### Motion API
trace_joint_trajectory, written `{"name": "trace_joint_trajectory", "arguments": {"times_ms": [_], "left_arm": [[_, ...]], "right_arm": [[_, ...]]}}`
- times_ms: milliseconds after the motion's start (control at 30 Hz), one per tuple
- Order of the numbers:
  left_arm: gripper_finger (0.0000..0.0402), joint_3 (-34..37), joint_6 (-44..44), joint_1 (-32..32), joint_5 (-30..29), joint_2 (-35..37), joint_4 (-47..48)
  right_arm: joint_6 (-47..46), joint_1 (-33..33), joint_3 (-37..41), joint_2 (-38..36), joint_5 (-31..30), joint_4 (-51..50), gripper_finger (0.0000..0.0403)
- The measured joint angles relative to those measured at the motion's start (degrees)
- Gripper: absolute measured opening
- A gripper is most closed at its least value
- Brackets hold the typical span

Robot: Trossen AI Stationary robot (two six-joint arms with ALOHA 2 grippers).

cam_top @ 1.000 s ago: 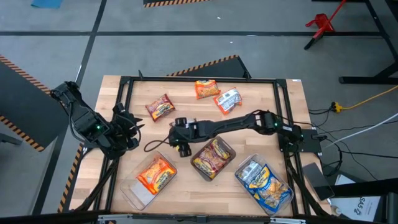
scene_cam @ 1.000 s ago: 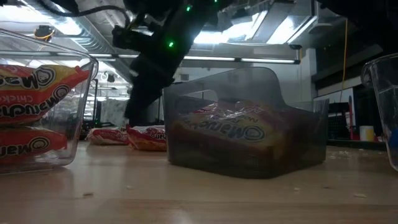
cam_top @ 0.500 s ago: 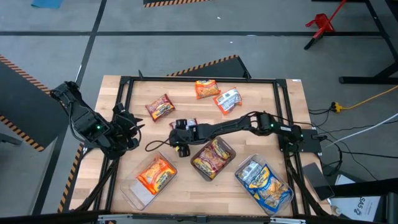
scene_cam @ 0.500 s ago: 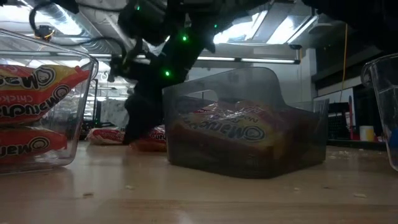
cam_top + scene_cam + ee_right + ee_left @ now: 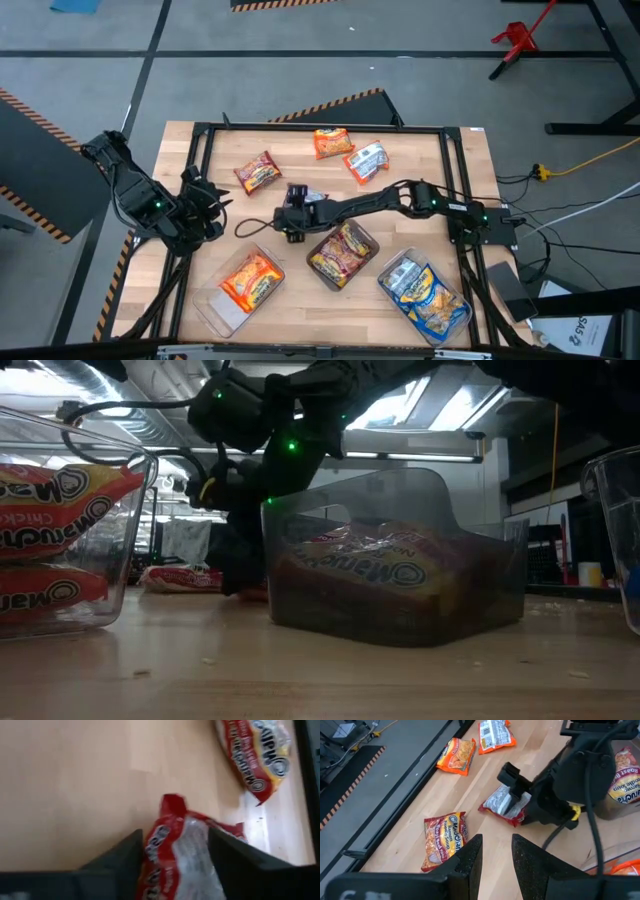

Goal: Sort Maruchan noodles
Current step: Put the red noodle pack into the black bin

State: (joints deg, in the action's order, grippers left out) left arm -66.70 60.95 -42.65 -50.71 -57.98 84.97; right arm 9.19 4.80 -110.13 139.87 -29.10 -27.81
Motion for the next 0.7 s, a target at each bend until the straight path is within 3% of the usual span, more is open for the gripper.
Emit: {"name": "trace_joint_trajectory", "arguments": {"times_ms": [267, 567, 700], "left_arm": [[0.0099, 0.0, 0.0, 0.0, -0.06, -0.02, -0.02], [0.0099, 0.0, 0.0, 0.0, -0.03, 0.0, 0.02], [0.0098, 0.0, 0.0, -0.01, 0.17, 0.01, 0.01]], "right_arm": [[0.02, 0.04, 0.0, 0.0, 0.17, 0.21, 0.0018], [-1.38, -0.18, -6.03, -1.05, 1.99, -5.3, 0.0002], [-2.86, -1.43, -10.77, -3.63, 6.53, -10.07, 0.0001]]}}
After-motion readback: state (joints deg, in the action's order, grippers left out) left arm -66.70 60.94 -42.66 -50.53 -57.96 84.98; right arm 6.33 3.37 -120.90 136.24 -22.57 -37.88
